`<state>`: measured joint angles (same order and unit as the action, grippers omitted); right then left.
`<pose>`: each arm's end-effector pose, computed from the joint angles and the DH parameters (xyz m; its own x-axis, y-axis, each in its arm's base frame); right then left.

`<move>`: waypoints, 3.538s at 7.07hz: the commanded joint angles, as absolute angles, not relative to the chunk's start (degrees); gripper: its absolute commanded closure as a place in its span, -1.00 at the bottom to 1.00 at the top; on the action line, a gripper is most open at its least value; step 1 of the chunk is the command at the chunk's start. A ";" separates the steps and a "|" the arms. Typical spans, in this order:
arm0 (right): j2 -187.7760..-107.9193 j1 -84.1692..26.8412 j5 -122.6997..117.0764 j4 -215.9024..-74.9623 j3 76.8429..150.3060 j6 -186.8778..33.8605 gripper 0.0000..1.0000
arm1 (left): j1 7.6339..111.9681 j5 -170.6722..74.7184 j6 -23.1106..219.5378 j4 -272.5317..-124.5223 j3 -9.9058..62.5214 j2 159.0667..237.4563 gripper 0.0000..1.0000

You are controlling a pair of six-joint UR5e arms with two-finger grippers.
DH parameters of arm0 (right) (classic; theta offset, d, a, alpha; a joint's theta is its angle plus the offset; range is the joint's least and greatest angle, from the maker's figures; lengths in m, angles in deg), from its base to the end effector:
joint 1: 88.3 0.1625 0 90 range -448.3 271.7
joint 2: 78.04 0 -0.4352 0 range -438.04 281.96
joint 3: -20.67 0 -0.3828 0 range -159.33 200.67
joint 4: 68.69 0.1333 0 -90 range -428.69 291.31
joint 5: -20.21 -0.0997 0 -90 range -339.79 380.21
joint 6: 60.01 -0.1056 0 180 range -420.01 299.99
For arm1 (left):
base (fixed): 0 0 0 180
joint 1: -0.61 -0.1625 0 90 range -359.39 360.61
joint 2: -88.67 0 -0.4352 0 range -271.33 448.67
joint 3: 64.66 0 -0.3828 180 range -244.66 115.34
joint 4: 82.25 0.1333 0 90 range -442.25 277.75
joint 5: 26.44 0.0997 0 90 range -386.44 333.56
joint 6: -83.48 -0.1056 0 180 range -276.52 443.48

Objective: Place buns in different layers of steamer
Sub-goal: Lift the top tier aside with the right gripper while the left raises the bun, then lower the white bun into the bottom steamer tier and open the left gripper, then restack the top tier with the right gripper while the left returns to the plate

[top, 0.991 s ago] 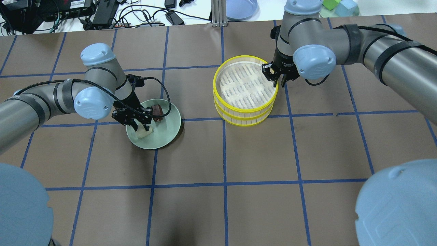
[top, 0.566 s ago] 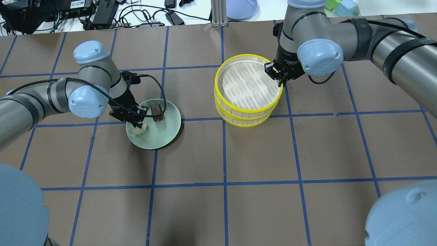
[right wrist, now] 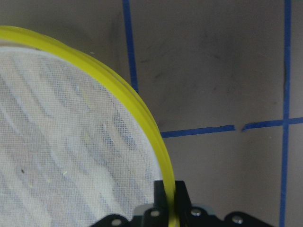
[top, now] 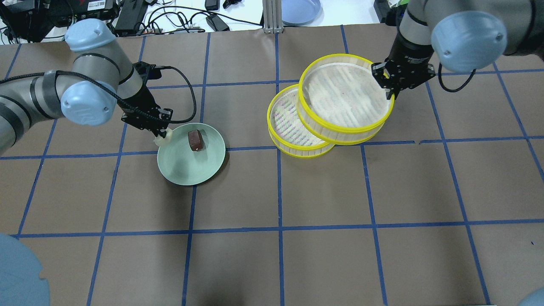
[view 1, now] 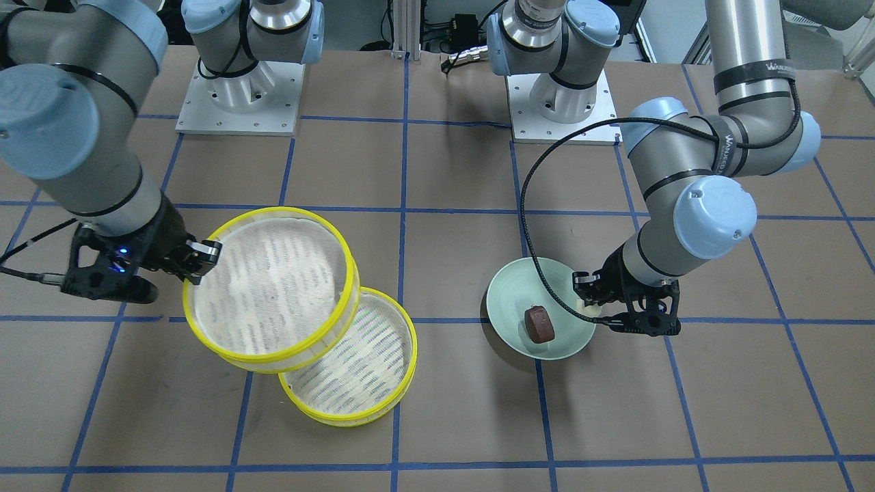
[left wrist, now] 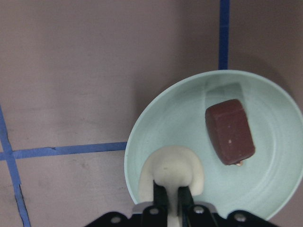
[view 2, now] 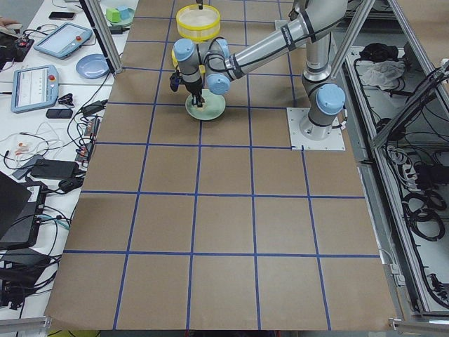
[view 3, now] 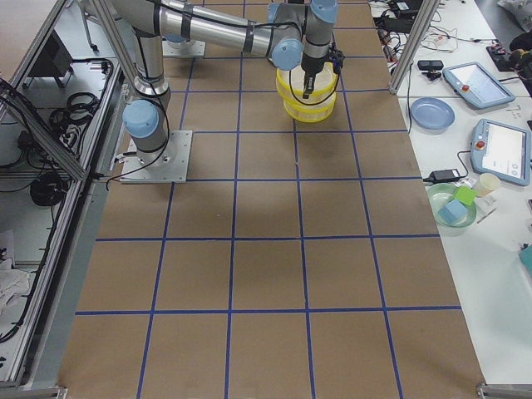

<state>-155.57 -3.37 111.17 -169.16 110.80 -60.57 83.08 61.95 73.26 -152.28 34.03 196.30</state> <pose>0.0812 -0.5727 0.3947 -0.9951 0.0975 0.0171 0.0980 0.9945 0.0370 -0.0614 -0.5753 0.2916 -0.9980 0.0429 0.0471 0.0476 0.9934 0.1039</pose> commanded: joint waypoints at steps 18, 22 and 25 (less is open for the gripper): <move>-156.35 -13.24 113.81 -168.18 112.25 -45.86 1.00 | 110.20 47.38 112.22 -131.82 24.72 208.11 -0.91; -154.87 -5.19 113.11 -169.58 111.90 -54.86 1.00 | 101.02 47.91 99.89 -134.09 28.92 201.46 -0.99; -149.87 5.09 112.85 -177.37 111.64 -71.54 1.00 | 89.24 56.42 81.61 -141.21 36.47 197.57 -0.99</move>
<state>-152.46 0.10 112.86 -173.10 111.79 -64.12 94.38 53.02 89.15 -138.88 33.41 198.52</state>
